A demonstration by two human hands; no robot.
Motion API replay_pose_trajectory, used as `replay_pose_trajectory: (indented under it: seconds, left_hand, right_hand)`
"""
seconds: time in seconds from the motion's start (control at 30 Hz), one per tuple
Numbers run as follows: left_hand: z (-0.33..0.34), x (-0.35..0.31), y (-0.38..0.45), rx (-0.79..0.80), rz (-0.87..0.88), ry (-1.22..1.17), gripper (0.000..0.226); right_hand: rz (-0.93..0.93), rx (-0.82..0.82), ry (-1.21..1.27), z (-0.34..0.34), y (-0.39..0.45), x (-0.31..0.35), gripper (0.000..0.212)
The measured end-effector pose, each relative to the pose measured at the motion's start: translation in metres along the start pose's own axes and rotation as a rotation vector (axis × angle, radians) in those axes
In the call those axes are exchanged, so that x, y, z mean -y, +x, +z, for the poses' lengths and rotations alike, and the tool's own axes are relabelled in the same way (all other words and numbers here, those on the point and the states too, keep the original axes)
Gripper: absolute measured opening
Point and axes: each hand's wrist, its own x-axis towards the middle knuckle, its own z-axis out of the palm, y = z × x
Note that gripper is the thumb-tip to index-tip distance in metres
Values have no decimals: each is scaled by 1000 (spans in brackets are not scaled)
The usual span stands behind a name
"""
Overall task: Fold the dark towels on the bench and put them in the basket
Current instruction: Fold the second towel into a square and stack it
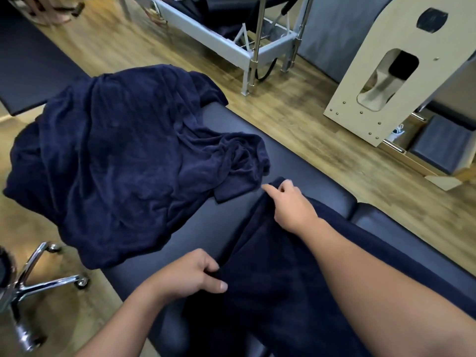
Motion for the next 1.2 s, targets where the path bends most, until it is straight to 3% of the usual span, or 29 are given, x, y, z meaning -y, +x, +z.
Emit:
replay_pose_trajectory:
  seconds: [0.1,0.23,0.33,0.43,0.53,0.6,0.7,0.8,0.87,0.97,1.1,1.2]
  left_hand:
    - [-2,6,-5,-33,1,133,53]
    - [-1,24,-12,-102,-47,120,52]
    - [4,24,-15,-176,-133,413,51]
    - [11,15,-12,-343,-147,466,54]
    - [15,14,-9,-397,-166,558,61]
    - [15,20,-10,-315,-181,614,52]
    - [12,32,-16,-288,-226,622,45]
    - [12,38,-16,-391,-206,530,35]
    - [16,32,-15,-485,-179,467,40]
    - [24,24,-7,-531,-153,557,45]
    - [26,19,3,-444,-108,501,21]
    - [25,12,-2,-422,-123,305,18]
  right_hand:
    - [66,-38,-58,-2,3,-2,46]
    - [70,-259,-113,-12,10,0,20]
    - [-8,-139,-29,-7,14,2,32]
    - [-113,-19,-35,-2,19,6,54]
    - [-190,-18,-180,0,24,13,30]
    - [-60,-83,-229,0,28,16,20]
    - [71,-112,-201,-1,33,22,16]
    - [-131,-52,-182,2,32,33,33]
    - [-274,53,-222,0,29,40,43]
    - [-202,102,-276,-7,27,41,32]
    - [-164,59,-277,-12,19,38,27]
    - [-165,20,-261,-20,12,30,28]
